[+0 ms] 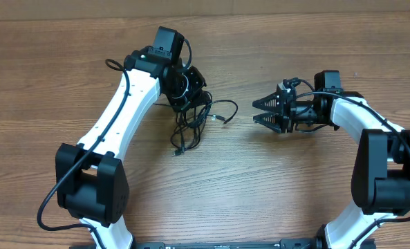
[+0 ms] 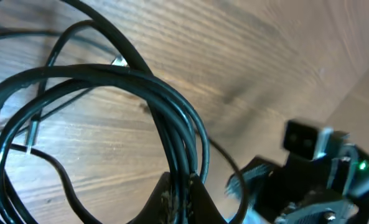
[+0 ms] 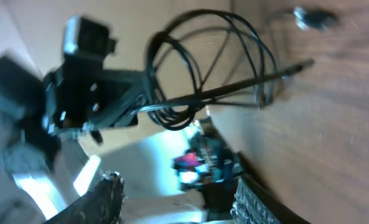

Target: Untangle cables

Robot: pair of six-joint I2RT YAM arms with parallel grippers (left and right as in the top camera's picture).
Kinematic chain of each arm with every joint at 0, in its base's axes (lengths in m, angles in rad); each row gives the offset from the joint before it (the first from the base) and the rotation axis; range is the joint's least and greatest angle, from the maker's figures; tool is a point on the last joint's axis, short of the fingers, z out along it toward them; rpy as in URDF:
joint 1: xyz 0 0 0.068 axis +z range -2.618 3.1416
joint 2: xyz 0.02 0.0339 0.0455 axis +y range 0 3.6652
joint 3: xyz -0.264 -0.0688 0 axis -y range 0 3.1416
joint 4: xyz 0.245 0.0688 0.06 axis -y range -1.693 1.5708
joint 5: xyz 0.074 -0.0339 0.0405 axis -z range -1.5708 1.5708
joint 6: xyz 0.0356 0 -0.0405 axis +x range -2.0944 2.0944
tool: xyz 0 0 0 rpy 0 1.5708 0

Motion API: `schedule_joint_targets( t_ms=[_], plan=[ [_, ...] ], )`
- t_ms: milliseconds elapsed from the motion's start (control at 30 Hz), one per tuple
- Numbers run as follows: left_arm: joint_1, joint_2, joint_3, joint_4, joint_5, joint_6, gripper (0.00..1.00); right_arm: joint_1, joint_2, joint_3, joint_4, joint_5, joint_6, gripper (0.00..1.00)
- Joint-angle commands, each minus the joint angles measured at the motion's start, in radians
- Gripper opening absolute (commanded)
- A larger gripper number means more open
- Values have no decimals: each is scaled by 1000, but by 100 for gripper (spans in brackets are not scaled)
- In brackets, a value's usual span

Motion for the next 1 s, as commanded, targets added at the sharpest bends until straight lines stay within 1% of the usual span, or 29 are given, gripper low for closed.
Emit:
schedule_joint_targets(
  t_ms=[0,67,167,333,433,500,600,700,900,967],
  plan=[
    [-56,-5,7,44,-90,-60,4,21,5,3,15,47,281,56],
    [-78,-5,8,68,-126,-38,4,26,5,3,42,77,317,55],
    [-100,-5,8,98,-132,19,4,25,5,3,57,138,368,54],
    [-135,-5,7,127,-134,188,4,25,5,3,83,223,451,54],
    [-146,-5,7,131,-137,220,4,26,5,3,104,235,466,44],
    [-146,-5,7,130,-137,220,4,26,5,3,105,243,465,43],
    [-146,-5,7,129,-138,242,4,25,5,3,105,244,466,45],
    [-148,-5,7,123,-172,251,4,25,5,3,106,257,465,49],
    [-148,-5,3,92,-185,294,4,24,5,3,105,291,465,51],
    [-148,-5,2,78,-186,310,4,24,5,3,106,294,466,54]
  ],
)
